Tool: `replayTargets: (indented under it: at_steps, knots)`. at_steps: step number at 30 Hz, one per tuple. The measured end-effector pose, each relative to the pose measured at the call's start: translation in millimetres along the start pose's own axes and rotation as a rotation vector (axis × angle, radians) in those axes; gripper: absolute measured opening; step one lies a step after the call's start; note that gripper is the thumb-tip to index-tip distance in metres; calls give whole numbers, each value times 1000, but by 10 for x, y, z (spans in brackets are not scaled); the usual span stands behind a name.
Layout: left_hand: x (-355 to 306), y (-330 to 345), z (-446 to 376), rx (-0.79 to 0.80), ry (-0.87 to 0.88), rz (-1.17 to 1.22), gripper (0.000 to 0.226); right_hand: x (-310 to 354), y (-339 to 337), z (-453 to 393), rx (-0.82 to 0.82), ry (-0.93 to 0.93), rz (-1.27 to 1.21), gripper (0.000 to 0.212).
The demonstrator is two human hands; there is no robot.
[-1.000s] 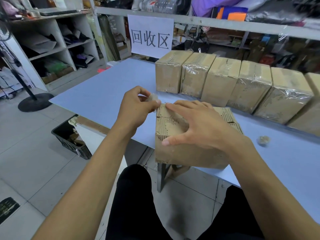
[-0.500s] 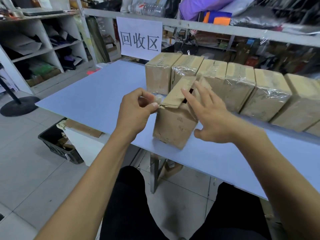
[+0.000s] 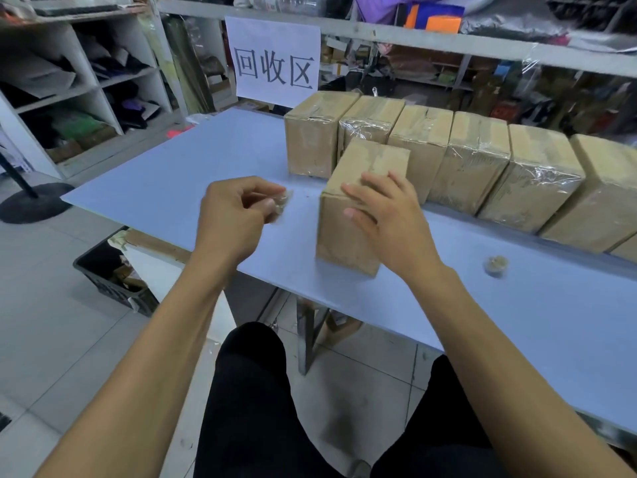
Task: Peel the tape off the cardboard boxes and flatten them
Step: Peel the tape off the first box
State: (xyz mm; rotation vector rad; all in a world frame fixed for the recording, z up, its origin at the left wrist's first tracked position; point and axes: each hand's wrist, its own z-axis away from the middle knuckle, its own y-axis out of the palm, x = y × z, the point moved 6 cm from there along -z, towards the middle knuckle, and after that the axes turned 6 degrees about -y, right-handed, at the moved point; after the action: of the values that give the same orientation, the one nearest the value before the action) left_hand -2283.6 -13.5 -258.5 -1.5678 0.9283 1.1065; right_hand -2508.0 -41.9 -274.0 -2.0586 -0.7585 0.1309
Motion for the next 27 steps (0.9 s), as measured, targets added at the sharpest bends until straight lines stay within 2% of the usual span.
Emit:
replayTargets:
  at_steps: [5,6,8,10,11,12,14,16,19,21,24,27]
  knots:
    - [100,52,319,120,-41,68,27,-71,33,-137,101,21,1,46]
    - [115,119,387,133,-47,109,26,-29,-32,-110,57,52,13,48]
    - [161,251,516,125,-60,208,26,126,-276,66,-182,81,-48,48]
    - [231,399,662,139,-88,326,30,309,-517,435,-423,178,-202,32]
    - [249,497,748,184,-109,382,33,363,-537,631,-448,265,-334,21]
    - [254,615,830,254,-128,427,35,408,-500,799,-395,350,-481,13]
    - [244,820,938,371,-122,420,33,446,-340,1068,-219,478,-712,15]
    - [233,955,988,421,-114,361,35,385,-312,1239,-181,506,-762,16]
    - [256,1058,1015,368,-141,303,32,271,-372,1328,-165,551,-808,17]
    - [291,1101,1024,313,-193,295,25,259,-377,1380,-111,581,-885,26]
    - [285,1188,1017,318,-176,217,16,179,-410,1456,-104,627,-760,26]
    - [200,1397,1123,463,-144,140,33,-89,-472,1563,-221,717,-640,12]
